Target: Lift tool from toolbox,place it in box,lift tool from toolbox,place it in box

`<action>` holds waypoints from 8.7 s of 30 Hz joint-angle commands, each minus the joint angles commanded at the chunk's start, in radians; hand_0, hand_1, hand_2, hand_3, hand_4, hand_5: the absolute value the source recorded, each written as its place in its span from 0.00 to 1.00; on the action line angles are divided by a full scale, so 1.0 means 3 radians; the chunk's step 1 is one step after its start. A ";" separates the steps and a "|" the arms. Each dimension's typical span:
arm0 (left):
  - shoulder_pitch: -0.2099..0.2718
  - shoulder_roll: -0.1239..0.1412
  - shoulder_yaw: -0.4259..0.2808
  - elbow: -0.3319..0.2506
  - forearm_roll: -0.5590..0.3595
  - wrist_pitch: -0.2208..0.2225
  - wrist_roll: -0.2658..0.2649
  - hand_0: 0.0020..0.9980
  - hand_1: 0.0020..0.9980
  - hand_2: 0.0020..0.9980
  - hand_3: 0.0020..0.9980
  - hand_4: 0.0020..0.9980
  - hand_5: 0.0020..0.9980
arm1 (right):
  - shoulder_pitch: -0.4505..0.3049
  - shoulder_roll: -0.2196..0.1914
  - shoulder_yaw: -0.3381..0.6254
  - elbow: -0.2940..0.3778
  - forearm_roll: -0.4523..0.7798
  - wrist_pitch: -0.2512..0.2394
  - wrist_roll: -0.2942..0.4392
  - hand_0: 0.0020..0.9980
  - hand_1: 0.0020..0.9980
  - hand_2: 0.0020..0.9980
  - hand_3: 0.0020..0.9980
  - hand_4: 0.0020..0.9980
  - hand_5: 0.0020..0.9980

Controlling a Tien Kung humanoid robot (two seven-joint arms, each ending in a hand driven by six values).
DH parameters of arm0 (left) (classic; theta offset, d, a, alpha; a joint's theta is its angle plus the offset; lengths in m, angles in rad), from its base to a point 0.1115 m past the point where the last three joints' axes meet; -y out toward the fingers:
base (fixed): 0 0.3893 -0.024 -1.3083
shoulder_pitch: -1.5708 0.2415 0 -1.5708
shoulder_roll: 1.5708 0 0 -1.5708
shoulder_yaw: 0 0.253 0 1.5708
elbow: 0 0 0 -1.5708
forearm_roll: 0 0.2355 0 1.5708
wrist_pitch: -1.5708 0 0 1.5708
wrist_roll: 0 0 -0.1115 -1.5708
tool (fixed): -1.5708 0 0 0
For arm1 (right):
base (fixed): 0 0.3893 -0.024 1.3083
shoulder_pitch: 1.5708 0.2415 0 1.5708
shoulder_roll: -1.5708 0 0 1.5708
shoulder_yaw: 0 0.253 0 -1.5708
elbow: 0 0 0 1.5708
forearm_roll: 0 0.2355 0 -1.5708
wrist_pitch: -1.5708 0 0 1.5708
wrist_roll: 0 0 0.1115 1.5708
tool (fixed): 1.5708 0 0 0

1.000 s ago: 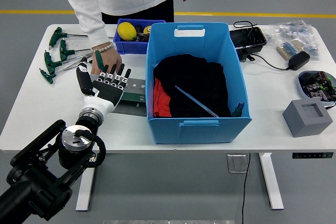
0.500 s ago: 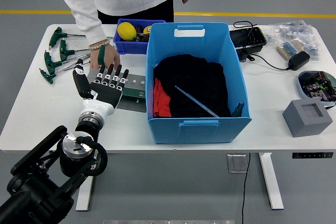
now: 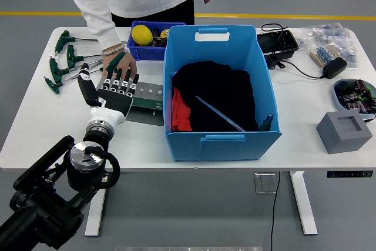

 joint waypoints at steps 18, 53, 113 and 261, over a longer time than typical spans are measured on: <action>0.0053 -0.0093 -0.0040 0.0150 -0.0013 -0.0031 -0.0165 0.84 0.87 1.00 1.00 0.74 0.79 | -0.0006 0.0008 -0.0058 0.0000 0.0055 0.0002 0.0009 0.68 0.66 0.71 0.57 0.78 0.73; -0.0255 -0.0035 -0.0021 0.0734 -0.0182 -0.0128 -0.0040 0.83 0.85 0.94 0.64 0.72 0.96 | 0.0024 0.0017 -0.0118 0.0000 0.0121 0.0010 0.0027 0.68 0.66 0.71 0.57 0.78 0.73; 0.0105 -0.0136 -0.0049 0.0083 -0.0064 -0.0077 -0.0078 0.84 0.87 0.99 1.00 0.74 0.79 | 0.0035 0.0008 -0.0065 0.0000 0.0101 0.0012 0.0026 0.68 0.66 0.71 0.57 0.78 0.73; 0.0387 0.0383 -0.0244 0.0427 0.0003 -0.0676 0.0794 0.80 0.79 0.88 0.90 0.78 0.72 | 0.0000 -0.0024 -0.0047 0.0043 0.0191 0.0056 0.0087 0.68 0.65 0.71 0.57 0.78 0.73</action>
